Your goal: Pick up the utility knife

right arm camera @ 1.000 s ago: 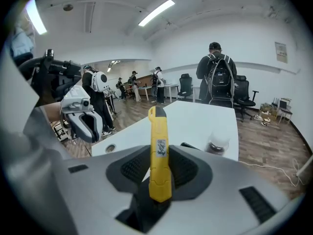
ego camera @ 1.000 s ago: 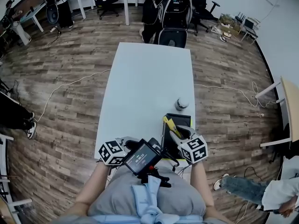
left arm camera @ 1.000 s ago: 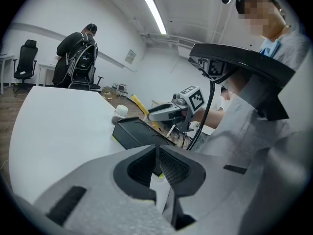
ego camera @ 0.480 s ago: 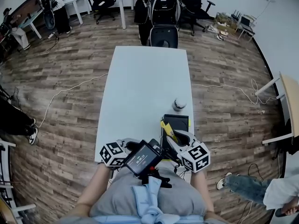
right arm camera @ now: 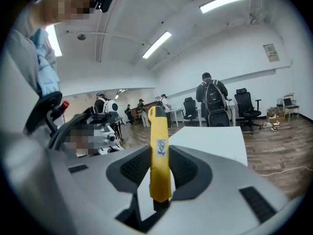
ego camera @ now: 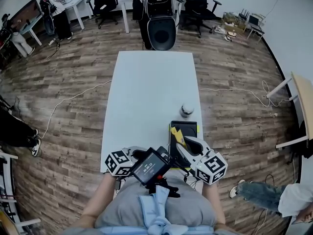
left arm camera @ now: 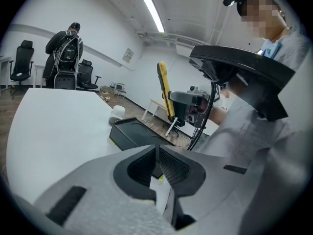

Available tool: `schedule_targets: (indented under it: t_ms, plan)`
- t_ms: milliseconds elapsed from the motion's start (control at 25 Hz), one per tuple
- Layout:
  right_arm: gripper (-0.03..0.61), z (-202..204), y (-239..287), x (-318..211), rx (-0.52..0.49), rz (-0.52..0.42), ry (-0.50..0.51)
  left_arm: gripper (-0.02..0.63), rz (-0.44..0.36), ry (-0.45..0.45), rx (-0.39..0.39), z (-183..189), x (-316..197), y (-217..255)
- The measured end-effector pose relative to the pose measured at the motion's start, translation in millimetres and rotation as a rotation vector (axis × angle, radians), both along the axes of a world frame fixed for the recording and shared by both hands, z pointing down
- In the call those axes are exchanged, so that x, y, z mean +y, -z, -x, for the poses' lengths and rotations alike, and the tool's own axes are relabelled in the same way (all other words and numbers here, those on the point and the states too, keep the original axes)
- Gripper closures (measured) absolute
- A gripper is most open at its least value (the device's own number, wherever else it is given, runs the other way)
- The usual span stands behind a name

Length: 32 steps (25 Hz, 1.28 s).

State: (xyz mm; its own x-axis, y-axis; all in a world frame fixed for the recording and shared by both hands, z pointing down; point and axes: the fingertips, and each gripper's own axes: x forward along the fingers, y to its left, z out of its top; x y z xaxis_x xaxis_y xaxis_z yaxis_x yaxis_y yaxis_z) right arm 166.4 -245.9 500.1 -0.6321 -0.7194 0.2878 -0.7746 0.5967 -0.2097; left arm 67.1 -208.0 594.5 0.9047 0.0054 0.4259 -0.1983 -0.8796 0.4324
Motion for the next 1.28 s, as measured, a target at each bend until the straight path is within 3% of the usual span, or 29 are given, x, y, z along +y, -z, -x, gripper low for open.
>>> schedule_targets:
  t_ms: [480,1280]
  plan:
    - [0.453,5.8,11.8,2.1,-0.120,-0.061,0.043,0.581,0.003,-0.007,-0.008,3.3,-3.0,-1.0]
    - [0.453,6.3,3.8,4.0,-0.097,-0.043,0.047,0.581,0.008,-0.015,-0.014,1.6,-0.3,-4.6]
